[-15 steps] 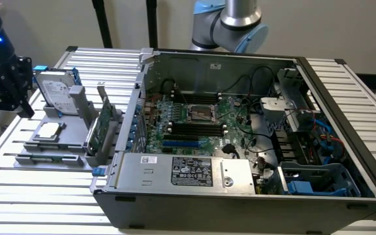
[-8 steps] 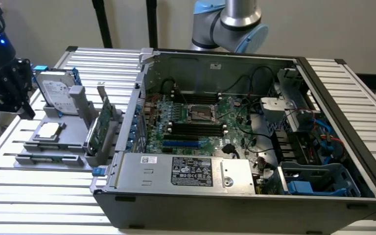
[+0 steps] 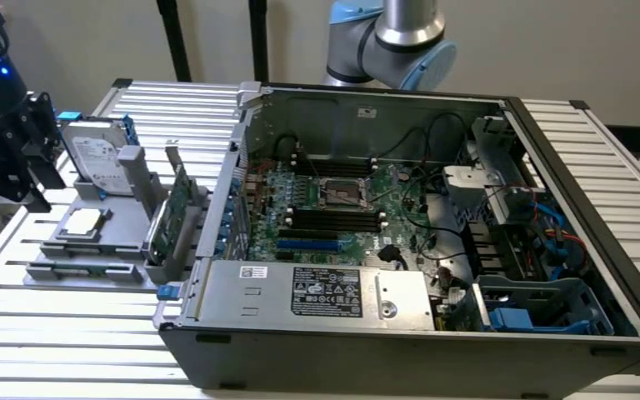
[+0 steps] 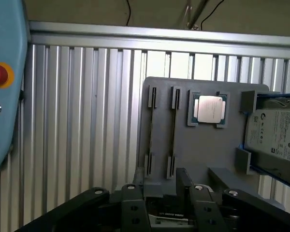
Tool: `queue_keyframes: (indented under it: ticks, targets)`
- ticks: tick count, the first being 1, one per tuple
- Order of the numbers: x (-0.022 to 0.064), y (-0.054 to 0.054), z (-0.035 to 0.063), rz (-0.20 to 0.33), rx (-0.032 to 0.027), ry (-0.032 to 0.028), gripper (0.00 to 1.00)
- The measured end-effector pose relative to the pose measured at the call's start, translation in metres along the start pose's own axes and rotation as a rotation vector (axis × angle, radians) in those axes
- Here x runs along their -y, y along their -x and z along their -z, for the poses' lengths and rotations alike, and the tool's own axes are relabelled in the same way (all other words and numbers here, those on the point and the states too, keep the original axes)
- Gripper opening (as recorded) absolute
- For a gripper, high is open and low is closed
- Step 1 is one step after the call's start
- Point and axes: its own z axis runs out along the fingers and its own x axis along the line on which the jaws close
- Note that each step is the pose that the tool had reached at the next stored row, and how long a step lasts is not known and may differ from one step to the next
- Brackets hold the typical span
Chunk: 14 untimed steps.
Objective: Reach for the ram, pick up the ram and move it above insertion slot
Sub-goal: 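Pick up the ram and move it above insertion slot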
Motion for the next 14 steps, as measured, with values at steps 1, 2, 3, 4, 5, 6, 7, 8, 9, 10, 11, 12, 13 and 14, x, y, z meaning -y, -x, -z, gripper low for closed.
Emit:
queue_keyframes:
  ticks: [1,2,3,4,5,6,7,8,9,10,11,12,13,14]
  targets:
    - [0.0,0.0,-0.001,0.0,0.0,0.0,0.42]
    - [0.0,0.0,-0.0027,0.0,0.0,0.0001,0.42]
    - [0.0,0.0,-0.0045,0.0,-0.0001,0.0001,0.42]
    - [0.0,0.0,-0.0063,-0.001,-0.0001,0.0001,0.42]
    - [0.0,0.0,-0.0081,-0.001,-0.0001,0.0001,0.42]
    - [0.0001,0.0,-0.0099,-0.001,-0.0001,0.0002,0.42]
    - [0.0001,0.0,-0.0117,-0.001,-0.0002,0.0002,0.42]
    - [0.0001,0.0,-0.0135,-0.001,-0.0001,0.0002,0.42]
    - [0.0001,-0.001,-0.0153,-0.001,-0.0002,0.0002,0.42]
    - [0.0,-0.001,-0.0172,-0.001,-0.0001,0.0002,0.42]
    - [-0.0001,-0.001,-0.0191,-0.001,-0.0001,0.0001,0.42]
    - [-0.0003,-0.001,-0.0208,-0.001,-0.0001,0.0002,0.42]
    - [-0.0006,-0.001,-0.0226,-0.001,-0.0002,0.0002,0.42]
    - [-0.0009,-0.001,-0.0244,-0.001,-0.0002,0.0002,0.42]
